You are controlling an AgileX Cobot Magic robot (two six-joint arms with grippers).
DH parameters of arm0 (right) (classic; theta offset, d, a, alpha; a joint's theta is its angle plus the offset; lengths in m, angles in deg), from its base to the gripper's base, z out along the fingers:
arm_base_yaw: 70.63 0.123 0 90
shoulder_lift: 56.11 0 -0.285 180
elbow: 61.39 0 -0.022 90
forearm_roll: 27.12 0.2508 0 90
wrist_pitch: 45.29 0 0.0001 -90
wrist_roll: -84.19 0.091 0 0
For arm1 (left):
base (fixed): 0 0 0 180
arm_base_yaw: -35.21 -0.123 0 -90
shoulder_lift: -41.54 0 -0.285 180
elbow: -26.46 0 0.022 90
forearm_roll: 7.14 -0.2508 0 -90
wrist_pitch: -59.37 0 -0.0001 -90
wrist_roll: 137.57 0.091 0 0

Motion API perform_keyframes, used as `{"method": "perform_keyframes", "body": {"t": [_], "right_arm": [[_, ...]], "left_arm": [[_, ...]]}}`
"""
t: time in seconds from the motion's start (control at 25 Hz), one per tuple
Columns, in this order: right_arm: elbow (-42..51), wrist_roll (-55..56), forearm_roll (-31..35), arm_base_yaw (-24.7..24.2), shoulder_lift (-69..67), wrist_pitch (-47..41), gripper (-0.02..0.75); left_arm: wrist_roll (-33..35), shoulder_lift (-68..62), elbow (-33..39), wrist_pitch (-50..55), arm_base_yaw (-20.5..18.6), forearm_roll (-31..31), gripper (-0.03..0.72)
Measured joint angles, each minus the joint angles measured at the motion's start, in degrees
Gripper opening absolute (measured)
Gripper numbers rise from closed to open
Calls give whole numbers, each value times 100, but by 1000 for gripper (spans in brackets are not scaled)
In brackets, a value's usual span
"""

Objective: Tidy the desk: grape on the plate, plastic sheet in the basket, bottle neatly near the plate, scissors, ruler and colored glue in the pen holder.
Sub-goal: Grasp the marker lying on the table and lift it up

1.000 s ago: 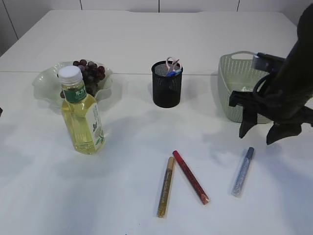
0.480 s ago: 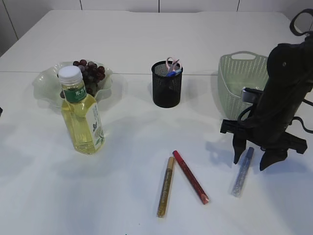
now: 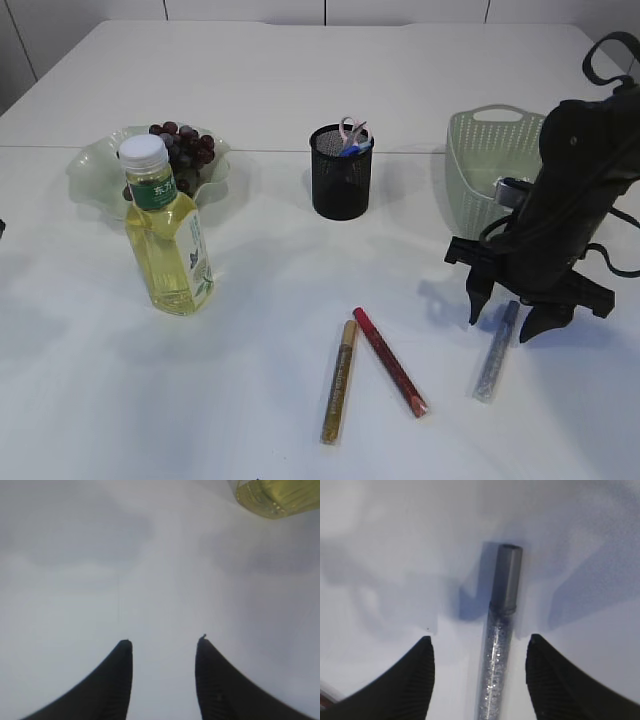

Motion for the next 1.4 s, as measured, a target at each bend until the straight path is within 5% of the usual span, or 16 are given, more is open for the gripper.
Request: {"method": "perform_keyframes", "body": {"t": [0.72,1.4], "right_arm": [[0,219,-41,0,-229,110,454],[0,232,-200,0,-232,118,174]], "left_arm": [[0,0,0,-34,0,0,308],[0,0,0,-62,0,0,308]]}}
